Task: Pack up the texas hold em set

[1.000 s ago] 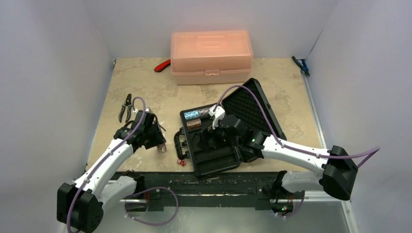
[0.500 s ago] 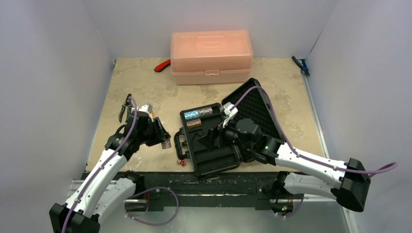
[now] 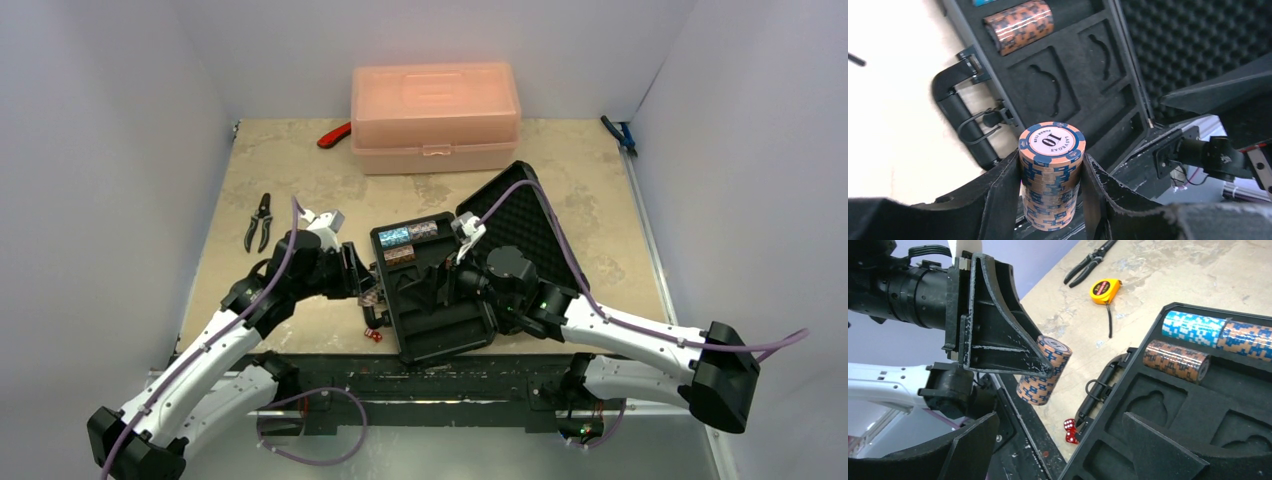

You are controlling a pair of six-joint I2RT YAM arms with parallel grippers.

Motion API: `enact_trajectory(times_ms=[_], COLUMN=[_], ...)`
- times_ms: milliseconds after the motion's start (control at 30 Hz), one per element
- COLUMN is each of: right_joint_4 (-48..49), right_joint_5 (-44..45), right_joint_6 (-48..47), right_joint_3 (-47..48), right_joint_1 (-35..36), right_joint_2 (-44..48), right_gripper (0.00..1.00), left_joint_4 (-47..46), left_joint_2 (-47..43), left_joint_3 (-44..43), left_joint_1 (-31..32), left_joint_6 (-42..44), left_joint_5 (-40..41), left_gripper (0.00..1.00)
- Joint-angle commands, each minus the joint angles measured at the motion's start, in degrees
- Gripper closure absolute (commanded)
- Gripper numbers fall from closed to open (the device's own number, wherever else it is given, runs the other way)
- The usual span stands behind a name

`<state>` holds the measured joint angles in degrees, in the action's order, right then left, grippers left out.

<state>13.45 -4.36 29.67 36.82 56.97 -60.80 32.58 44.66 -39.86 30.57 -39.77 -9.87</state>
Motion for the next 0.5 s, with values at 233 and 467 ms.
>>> enact_trajectory(times_ms=[233,467], right_joint_4=[6.81,4.40], right_joint_5=[-3.57,-1.82], right_joint_6=[4.79,7.32], right_joint_3=[-0.78,2.31], right_joint_1=[-0.08,-0.05], right_joint_2=[0.85,-2.33], right_gripper=[0.01,0.01], left_joint_4=[-13.68,-15.52], left_joint_2=[-1.87,-1.69], left_joint_3=[-2.77,-2.98], left_joint_1=[1.77,2.22], left_joint_6=[-1.15,-1.47], left_joint_5=[-7.71,-9.09], left_gripper=[1.00,1.00])
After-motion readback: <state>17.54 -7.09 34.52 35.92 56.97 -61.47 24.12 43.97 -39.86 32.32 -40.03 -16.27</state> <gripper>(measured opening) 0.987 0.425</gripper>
